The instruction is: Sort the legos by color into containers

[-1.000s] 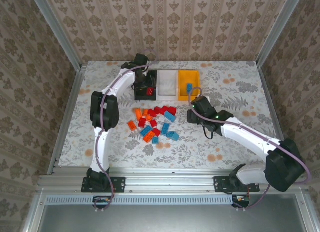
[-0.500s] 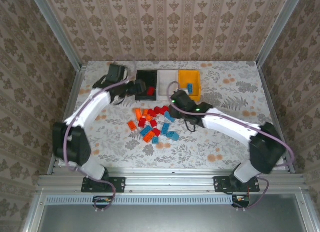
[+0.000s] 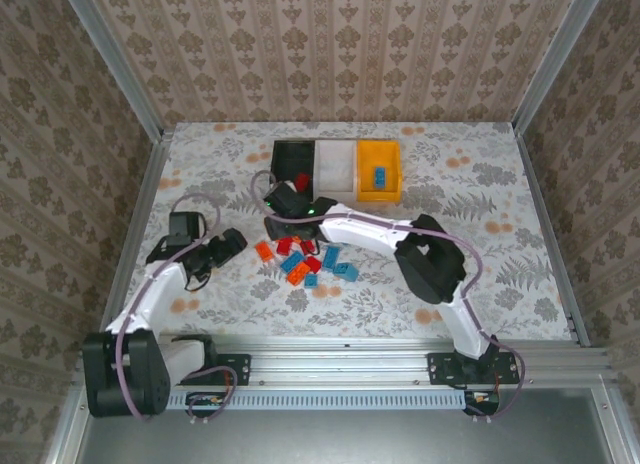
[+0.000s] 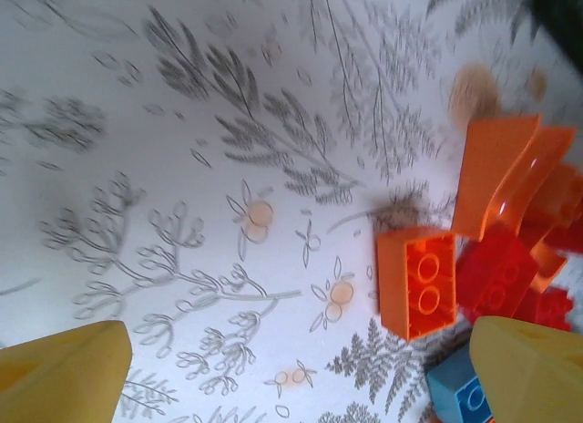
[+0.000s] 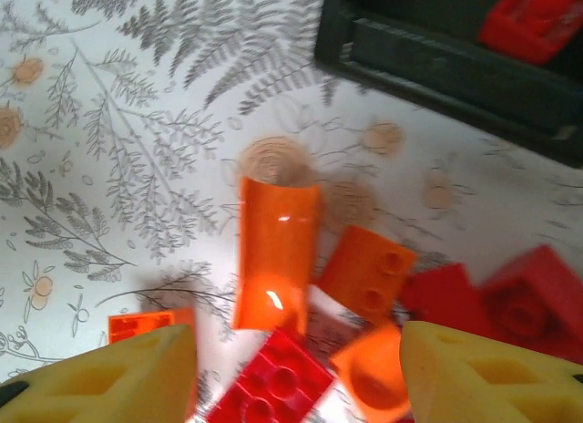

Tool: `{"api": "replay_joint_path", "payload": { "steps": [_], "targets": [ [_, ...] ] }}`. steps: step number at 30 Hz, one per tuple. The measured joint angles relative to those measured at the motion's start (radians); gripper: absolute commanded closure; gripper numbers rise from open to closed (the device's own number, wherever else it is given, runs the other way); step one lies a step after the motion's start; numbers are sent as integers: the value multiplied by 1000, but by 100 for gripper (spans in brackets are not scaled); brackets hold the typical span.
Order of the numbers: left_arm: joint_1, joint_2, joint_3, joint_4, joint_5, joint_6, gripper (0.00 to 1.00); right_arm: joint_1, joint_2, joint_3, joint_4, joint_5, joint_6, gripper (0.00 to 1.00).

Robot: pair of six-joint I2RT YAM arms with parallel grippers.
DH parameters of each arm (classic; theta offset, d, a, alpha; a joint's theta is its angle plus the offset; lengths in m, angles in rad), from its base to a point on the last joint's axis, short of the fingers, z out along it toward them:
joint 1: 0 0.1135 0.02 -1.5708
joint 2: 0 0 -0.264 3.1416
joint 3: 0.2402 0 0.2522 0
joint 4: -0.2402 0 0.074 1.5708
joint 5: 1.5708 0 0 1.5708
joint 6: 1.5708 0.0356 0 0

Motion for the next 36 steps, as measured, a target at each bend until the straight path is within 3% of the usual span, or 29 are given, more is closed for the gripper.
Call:
{"api": "replay_joint_path", "payload": {
  "steps": [8, 14, 20, 26, 31, 36],
  "targets": [
    [35, -142, -74, -4, 16, -40, 0, 6, 213, 237, -88, 55, -23, 35],
    [35, -151, -89, -19, 42, -51, 0, 5, 310, 383, -134, 84, -48, 51],
    [35, -158, -88, -26, 45, -55, 0, 5, 314, 392, -149, 96, -50, 56],
    [35, -149, -85, -26, 52, -55, 0, 5, 318, 398, -153, 95, -50, 48],
    [35, -149, -82, -29, 56, -55, 0, 5, 322, 402, -154, 97, -51, 62],
    [35, -149, -81, -34, 57, -55, 0, 7, 322, 402, -153, 102, -53, 66]
  ]
}}
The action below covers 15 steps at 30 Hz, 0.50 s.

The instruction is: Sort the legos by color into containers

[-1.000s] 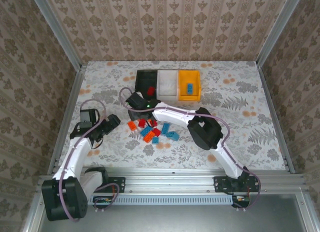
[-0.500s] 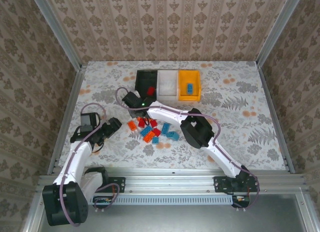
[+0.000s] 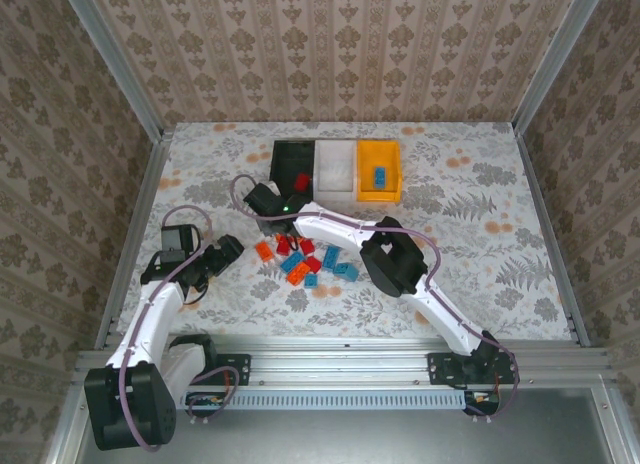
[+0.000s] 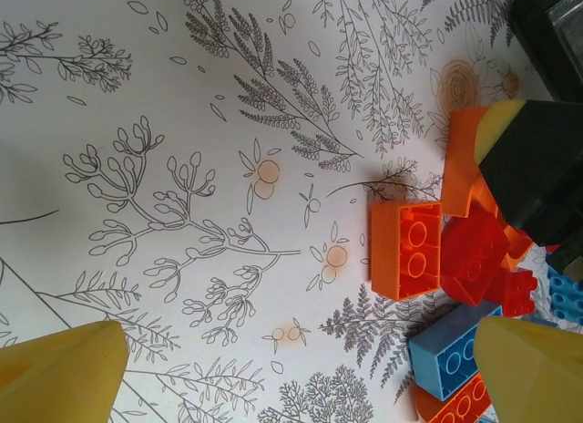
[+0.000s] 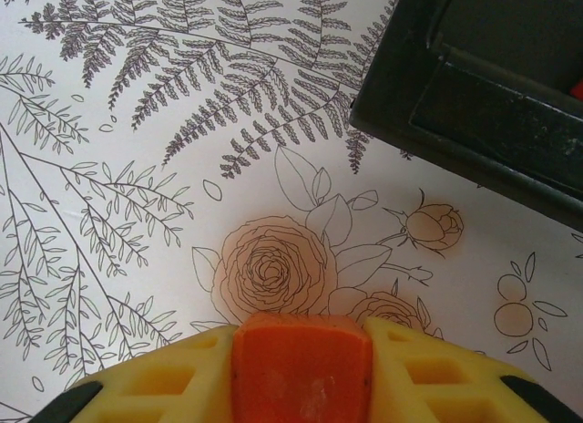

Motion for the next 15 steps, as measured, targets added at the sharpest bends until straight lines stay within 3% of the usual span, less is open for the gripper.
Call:
{"api": "replay_joint_path", "payload": {
  "steps": [6, 15],
  "targets": [
    [0, 0, 6, -3, 12, 0, 0, 1, -40, -60, 14, -3, 0, 66],
    [0, 1, 91, -5, 79, -26, 0, -29, -248, -205, 77, -37, 8, 65]
  ]
}}
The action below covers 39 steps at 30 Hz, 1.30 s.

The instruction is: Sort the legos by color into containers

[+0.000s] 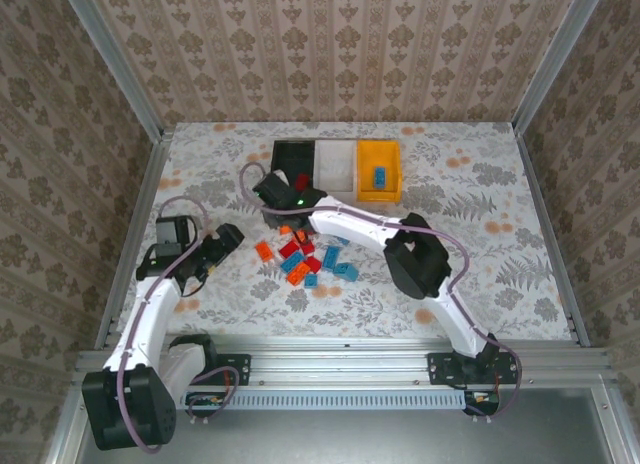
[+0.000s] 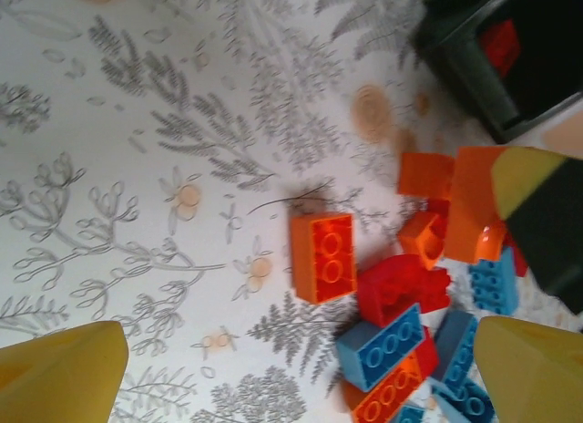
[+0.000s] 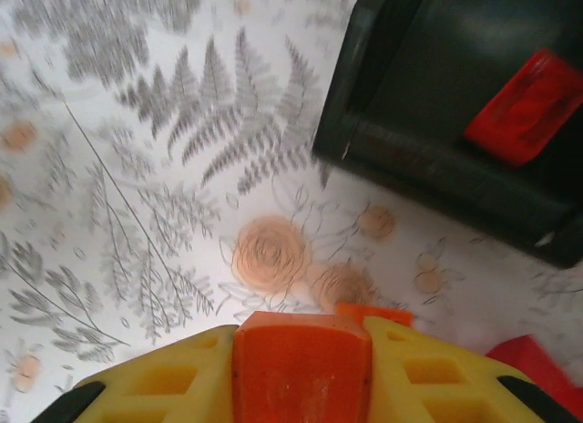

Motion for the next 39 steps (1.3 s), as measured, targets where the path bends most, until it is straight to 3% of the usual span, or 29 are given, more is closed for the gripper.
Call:
{"api": "replay_joint_path", "payload": {
  "steps": [6, 13, 17, 24, 29, 36, 39],
  "targets": [
    [-33, 37, 32, 35, 61, -11, 0, -118, -78, -7, 47, -3, -2, 65],
    [-276, 164, 109, 82, 86, -3, 0, -307, -59, -10, 46, -10, -3, 65],
    [-316, 187, 109, 122, 84, -4, 0, -369, -11, -4, 37, -39, -5, 64],
    [-323, 199, 100, 138, 83, -4, 0, -372, 95, 106, -2, -79, -35, 59],
    [-323, 199, 78, 140, 80, -4, 0, -366, 147, 166, -45, -95, -56, 50],
    [-323, 194, 77, 133, 78, -4, 0, -363, 143, 155, -69, -102, -74, 47],
    [-323, 169, 77, 116, 63, -4, 0, -352, 53, 35, -49, -101, -79, 46]
  ]
}}
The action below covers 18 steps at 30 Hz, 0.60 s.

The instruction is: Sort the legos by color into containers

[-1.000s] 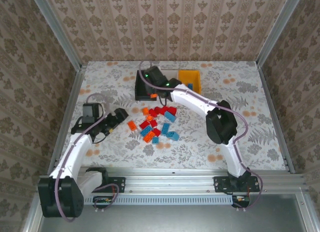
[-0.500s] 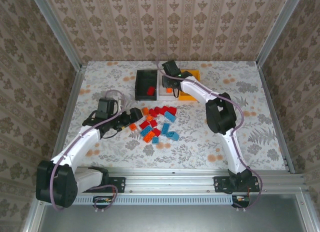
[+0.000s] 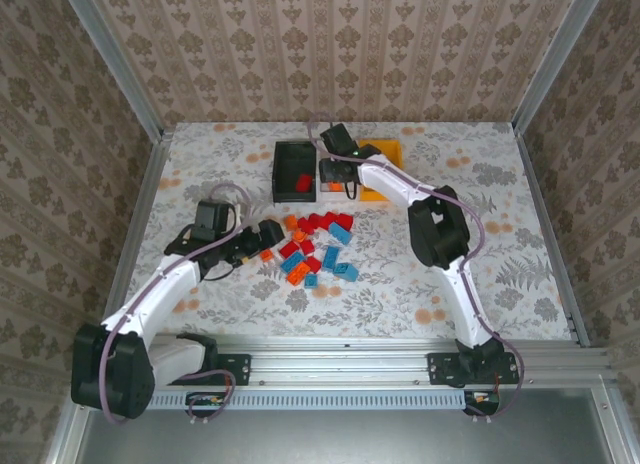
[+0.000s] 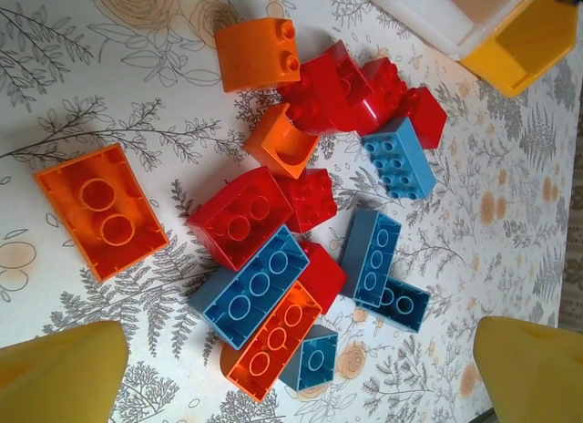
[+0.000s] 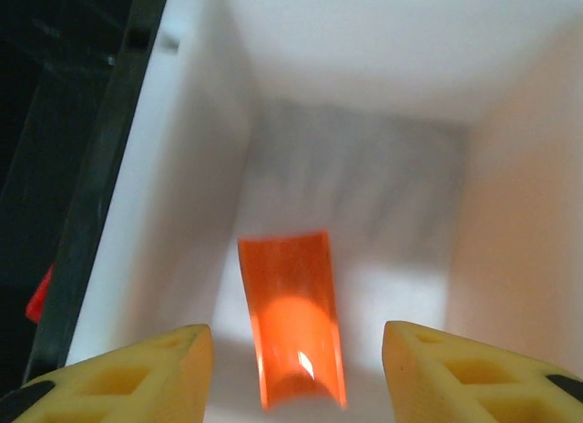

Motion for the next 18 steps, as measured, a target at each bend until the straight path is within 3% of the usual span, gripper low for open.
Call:
{"api": "replay_joint_path", "payload": {
  "steps": [5, 11, 18],
  "targets": [
    [0, -64, -37, 25, -21, -10, 0, 41, -312, -318, 56, 8, 1, 44],
    [-34, -80, -155, 85, -24, -38, 0, 134, -657, -700, 125, 6, 6, 33],
    [-91, -94, -237, 163, -29, -68, 0, 276, -719, -967, 64, -27, 32, 24]
  ]
}}
